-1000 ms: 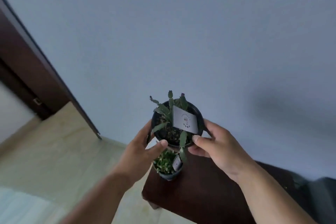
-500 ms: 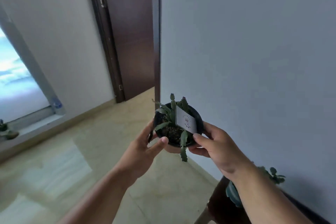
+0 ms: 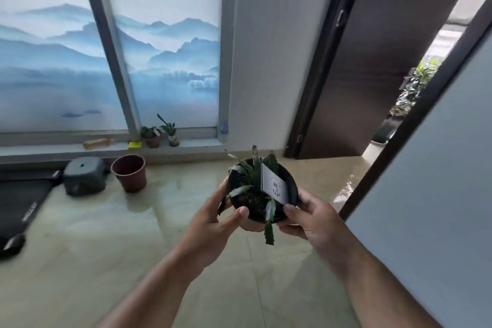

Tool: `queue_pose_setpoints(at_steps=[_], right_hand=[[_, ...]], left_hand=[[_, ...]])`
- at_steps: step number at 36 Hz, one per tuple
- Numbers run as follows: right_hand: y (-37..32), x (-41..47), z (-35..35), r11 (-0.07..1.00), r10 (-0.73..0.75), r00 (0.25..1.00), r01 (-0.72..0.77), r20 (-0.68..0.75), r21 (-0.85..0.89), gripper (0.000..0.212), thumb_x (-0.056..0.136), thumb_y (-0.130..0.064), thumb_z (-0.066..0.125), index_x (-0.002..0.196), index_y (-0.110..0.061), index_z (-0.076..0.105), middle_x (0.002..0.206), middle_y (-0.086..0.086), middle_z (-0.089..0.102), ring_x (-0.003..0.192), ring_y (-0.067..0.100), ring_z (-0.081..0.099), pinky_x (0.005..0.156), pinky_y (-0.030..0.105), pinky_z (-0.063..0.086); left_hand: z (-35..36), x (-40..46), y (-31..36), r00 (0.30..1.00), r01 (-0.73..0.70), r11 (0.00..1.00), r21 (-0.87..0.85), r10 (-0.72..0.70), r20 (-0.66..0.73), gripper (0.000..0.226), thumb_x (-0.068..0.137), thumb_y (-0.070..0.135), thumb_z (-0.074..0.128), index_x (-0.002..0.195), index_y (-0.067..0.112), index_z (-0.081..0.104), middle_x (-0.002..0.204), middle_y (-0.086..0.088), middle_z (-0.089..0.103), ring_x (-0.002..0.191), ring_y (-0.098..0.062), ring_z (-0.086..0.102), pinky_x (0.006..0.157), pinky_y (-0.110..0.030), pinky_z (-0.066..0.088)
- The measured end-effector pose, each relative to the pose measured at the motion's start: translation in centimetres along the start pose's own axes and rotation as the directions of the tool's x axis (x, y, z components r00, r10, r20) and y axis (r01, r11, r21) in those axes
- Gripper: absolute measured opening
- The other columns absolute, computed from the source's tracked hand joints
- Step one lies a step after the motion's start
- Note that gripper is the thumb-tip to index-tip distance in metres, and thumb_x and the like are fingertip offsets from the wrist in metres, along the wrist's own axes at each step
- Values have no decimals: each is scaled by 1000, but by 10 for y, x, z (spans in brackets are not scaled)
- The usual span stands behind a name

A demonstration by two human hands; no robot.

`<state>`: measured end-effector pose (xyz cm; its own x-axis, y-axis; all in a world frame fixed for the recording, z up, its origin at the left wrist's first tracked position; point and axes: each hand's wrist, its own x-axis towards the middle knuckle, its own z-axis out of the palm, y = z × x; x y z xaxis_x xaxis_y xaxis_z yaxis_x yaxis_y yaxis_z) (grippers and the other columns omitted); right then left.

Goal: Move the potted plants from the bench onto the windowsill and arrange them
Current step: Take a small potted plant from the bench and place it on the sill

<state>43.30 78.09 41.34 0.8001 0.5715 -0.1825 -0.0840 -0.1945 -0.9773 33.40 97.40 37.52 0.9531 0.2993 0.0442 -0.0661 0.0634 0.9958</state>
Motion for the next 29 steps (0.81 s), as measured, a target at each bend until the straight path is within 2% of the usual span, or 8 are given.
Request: queue_pose_setpoints(at_steps=[5, 9, 13, 16, 18, 20, 24, 29], right_hand=[[0, 68, 36, 1000, 4, 993, -3, 116, -5, 32, 103, -9, 56, 125, -31, 66, 116, 1, 77, 96, 16, 74, 94, 40, 58], [5, 133, 50, 1000, 10, 980, -10, 197, -2, 34, 103, -8, 55, 128, -28, 64, 107, -2, 77, 90, 13, 72, 93, 39, 57], [8, 206, 56, 1000, 20, 968, -24, 250, 15, 36, 103, -8, 55, 133, -28, 63, 117, 7, 75, 94, 18, 71, 98, 47, 57], [6, 251, 55, 999, 38, 962, -46, 269, 23, 37, 103, -8, 55, 135, -27, 62, 117, 5, 75, 93, 17, 71, 99, 49, 57], [2, 282, 53, 999, 38, 959, -47, 281, 27, 38, 103, -9, 55, 137, -25, 61, 117, 5, 74, 95, 18, 72, 99, 49, 57], [-3, 307, 53, 999, 38, 957, -47, 287, 26, 38, 103, -8, 55, 137, -24, 61, 115, 5, 75, 93, 18, 71, 99, 50, 57], [-9, 357, 62, 998, 54, 952, -64, 303, 24, 36, 103, -6, 54, 135, -22, 62, 112, 5, 74, 91, 18, 69, 100, 51, 56], [-12, 408, 80, 996, 81, 944, -88, 320, 7, 37, 103, -7, 54, 135, -25, 62, 114, 6, 74, 90, 17, 69, 99, 50, 57]], left_hand=[[-50, 27, -11, 993, 17, 1000, 18, -15, -116, 65, 88, 21, 68, 147, 36, 45, 138, 4, 63, 135, -15, 52, 117, -50, 35], [-79, 63, -19, 986, 35, 999, 18, -31, -165, 63, 92, 14, 66, 148, 32, 43, 139, 3, 62, 136, -14, 50, 116, -41, 37], [-104, 116, -26, 979, 62, 998, 12, -59, -195, 63, 92, 13, 67, 148, 31, 44, 142, 2, 59, 136, -16, 50, 102, -27, 47], [-116, 154, -26, 972, 99, 994, -43, -106, -212, 62, 94, 1, 63, 146, 29, 46, 141, 0, 60, 136, -20, 51, 89, -19, 51], [-124, 182, -25, 969, 109, 992, -65, -121, -217, 63, 93, -3, 59, 147, 27, 45, 142, -2, 60, 134, -19, 52, 86, -17, 51], [-131, 202, -25, 966, 118, 991, -64, -129, -224, 65, 93, -1, 60, 148, 30, 43, 142, 1, 59, 134, -16, 52, 92, -20, 51], [-151, 240, -29, 952, 138, 989, -62, -149, -269, 66, 93, 4, 63, 147, 36, 43, 142, 8, 59, 137, -14, 49, 110, -34, 41], [-185, 283, -37, 945, 149, 986, -78, -165, -283, 65, 93, 2, 63, 145, 36, 45, 140, 9, 60, 134, -13, 52, 107, -32, 43]])
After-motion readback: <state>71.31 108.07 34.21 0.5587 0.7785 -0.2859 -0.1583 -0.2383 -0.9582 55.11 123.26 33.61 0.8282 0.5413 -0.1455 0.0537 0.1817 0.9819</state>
